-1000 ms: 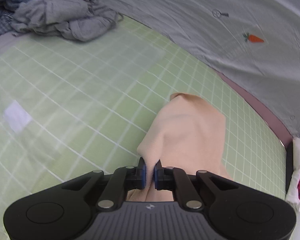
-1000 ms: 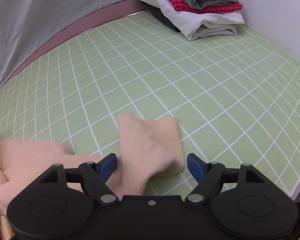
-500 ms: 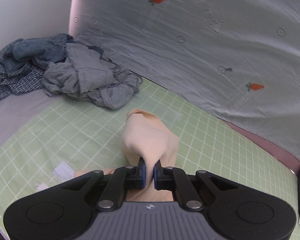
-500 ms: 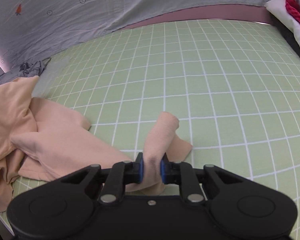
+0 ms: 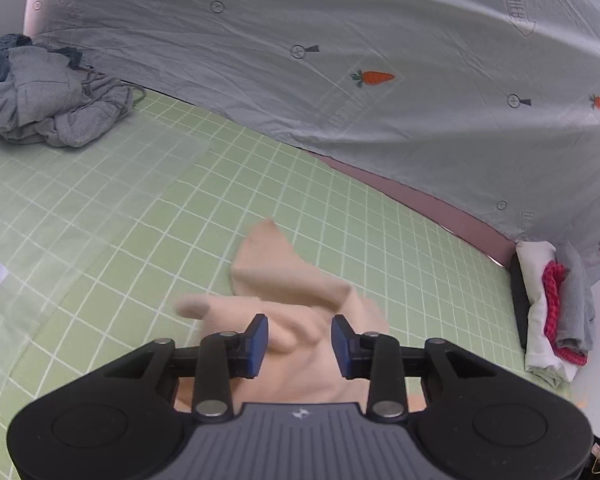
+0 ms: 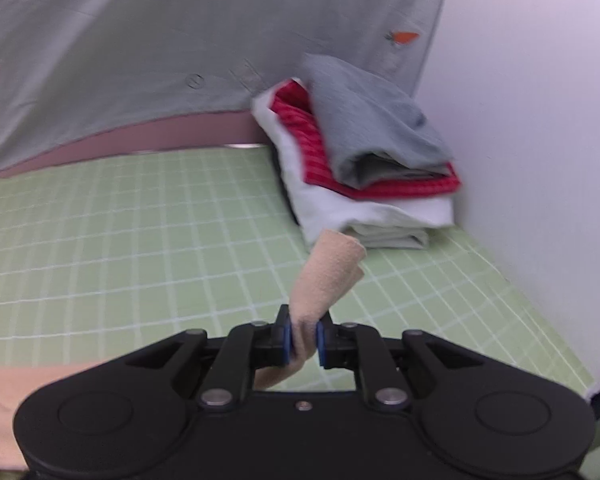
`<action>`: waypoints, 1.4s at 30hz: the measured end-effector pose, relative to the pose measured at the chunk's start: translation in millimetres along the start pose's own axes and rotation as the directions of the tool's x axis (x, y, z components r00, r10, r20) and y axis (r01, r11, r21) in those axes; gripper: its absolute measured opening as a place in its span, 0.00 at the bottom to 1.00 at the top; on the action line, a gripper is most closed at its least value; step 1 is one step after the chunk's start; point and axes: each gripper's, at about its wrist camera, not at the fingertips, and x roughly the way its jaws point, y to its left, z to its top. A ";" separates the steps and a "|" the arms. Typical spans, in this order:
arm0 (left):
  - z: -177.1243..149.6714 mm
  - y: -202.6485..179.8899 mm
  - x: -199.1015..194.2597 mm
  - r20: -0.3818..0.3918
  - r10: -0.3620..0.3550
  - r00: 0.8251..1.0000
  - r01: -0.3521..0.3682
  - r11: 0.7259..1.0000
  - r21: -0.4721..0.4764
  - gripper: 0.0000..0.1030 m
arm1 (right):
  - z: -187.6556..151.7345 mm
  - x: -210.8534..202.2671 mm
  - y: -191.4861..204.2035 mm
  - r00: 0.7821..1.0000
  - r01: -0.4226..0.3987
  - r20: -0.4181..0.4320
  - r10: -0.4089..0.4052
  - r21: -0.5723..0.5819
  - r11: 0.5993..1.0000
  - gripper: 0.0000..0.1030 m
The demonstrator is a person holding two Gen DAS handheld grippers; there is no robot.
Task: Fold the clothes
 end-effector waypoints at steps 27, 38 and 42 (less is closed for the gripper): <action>72.3 67.7 133.0 -0.257 -0.028 0.966 -0.011 0.988 -0.151 0.60 | 3.1 0.9 236.3 0.869 -0.443 -0.168 0.465 0.152 0.883 0.70; 58.5 61.6 180.2 -0.447 -0.188 0.875 0.110 0.975 -0.194 0.58 | 0.7 23.8 272.0 0.801 -0.490 -0.277 0.530 0.205 0.847 0.53; 38.5 65.7 185.8 -0.512 -0.305 0.803 0.167 0.940 -0.298 0.39 | -3.1 20.0 286.0 0.756 -0.562 -0.300 0.582 0.156 0.812 0.20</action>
